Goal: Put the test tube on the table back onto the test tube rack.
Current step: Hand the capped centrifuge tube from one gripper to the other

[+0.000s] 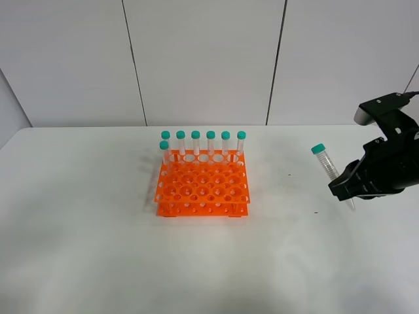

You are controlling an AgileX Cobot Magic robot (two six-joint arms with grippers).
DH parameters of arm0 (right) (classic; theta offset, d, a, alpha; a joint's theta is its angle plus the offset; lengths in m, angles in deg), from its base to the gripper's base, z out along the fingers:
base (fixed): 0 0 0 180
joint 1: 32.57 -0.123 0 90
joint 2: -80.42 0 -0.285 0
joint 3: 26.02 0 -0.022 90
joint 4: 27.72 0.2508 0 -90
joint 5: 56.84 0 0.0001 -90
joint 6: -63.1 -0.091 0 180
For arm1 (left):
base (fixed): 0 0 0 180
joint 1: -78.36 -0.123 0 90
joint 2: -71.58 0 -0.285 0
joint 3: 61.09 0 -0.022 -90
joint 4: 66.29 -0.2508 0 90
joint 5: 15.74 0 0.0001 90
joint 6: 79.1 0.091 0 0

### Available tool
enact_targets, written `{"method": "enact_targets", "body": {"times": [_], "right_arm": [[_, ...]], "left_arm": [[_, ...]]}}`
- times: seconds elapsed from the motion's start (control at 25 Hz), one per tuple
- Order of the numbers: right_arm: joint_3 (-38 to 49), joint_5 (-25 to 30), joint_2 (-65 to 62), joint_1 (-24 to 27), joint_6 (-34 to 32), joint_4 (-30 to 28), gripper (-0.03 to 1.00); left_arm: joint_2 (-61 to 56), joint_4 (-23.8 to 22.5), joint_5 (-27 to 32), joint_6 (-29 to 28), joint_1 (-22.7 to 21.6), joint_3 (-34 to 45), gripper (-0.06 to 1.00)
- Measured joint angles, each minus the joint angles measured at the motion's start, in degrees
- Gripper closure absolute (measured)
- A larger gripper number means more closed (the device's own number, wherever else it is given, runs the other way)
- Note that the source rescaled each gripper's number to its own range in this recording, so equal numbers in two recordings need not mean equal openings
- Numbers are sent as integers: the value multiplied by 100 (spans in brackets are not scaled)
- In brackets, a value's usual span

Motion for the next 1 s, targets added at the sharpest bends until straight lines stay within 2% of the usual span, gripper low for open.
{"method": "enact_targets", "body": {"times": [0.12, 0.28, 0.4, 0.52, 0.6, 0.76, 0.88, 1.0], "right_arm": [[106, -55, -146, 0, 720, 596, 93], [106, -182, -204, 0, 2194, 1866, 93], [106, -29, -204, 0, 2990, 2901, 93], [106, 69, -204, -167, 3216, 3215, 93], [94, -15, -204, -532, 3183, 3209, 93], [94, -493, -37, -1212, 2722, 3117, 93], [94, -640, 325, -1555, 2599, 3062, 93], [81, -677, 641, -1861, 2583, 3062, 93]], "left_arm": [[0, 0, 0, 0, 0, 0, -6], [0, 0, 0, 0, 0, 0, -6], [0, 6, -89, 0, 0, -51, -6], [334, 179, -426, 6, 0, -307, -6], [844, 404, -751, 96, 0, -512, -6], [2174, 1264, -1509, 576, 0, -865, -5], [3201, 2475, -1989, 1186, 0, -1022, -2], [4212, 3984, -2247, 2457, 0, -1067, -1]]}}
